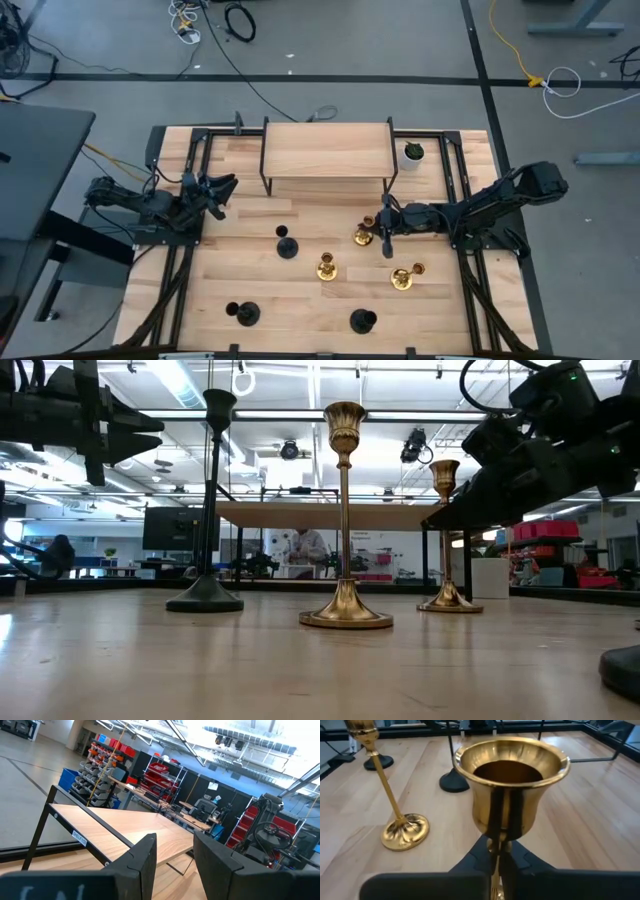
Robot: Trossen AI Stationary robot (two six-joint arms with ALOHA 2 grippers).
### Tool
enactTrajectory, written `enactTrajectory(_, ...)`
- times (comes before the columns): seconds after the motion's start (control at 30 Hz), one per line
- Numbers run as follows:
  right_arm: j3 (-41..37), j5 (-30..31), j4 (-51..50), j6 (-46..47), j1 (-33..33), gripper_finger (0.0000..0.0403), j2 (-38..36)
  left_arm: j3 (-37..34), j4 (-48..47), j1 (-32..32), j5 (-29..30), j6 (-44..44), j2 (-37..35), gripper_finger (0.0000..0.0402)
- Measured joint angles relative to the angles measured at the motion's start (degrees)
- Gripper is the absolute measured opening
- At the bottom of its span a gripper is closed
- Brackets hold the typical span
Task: Pick & Place candle stick holders
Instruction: Put the top gold candle holder on the shelf
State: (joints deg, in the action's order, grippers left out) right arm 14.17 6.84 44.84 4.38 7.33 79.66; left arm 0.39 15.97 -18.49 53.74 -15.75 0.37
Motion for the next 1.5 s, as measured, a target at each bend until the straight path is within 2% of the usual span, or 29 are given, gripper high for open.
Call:
enactTrajectory(0.4,-0.02,-0.42,-0.16,1.45,0.00,0.0006,-0.68,-0.01,0.00,0.01,0.00,0.00,-0.01,0.0131)
enactTrajectory(0.57,0.04,-1.77,-0.62,2.67,0.02,0.0006,-4.79,0.00,0.00,-0.01,-0.01,0.00,0.00,0.0131)
enactTrajectory(0.67,1.98,-1.81,-7.23,2.66,0.00,0.0006,-8.78,0.00,0.00,0.00,-0.02,-0.09,0.01,0.0131)
enactTrajectory(0.97,18.51,1.82,-36.18,-2.78,-0.19,0.0006,-15.89,0.00,0.02,-0.01,-0.02,-0.13,-0.01,0.0131)
enactTrajectory(1.23,33.14,1.77,-46.12,-10.62,-2.84,0.0006,-17.74,0.01,0.02,-0.01,-0.02,-0.15,0.00,0.0131)
enactTrajectory(1.5,44.50,1.66,-54.40,-13.05,-8.64,0.0006,-17.66,0.01,0.02,-0.01,-0.02,-0.17,0.01,0.0131)
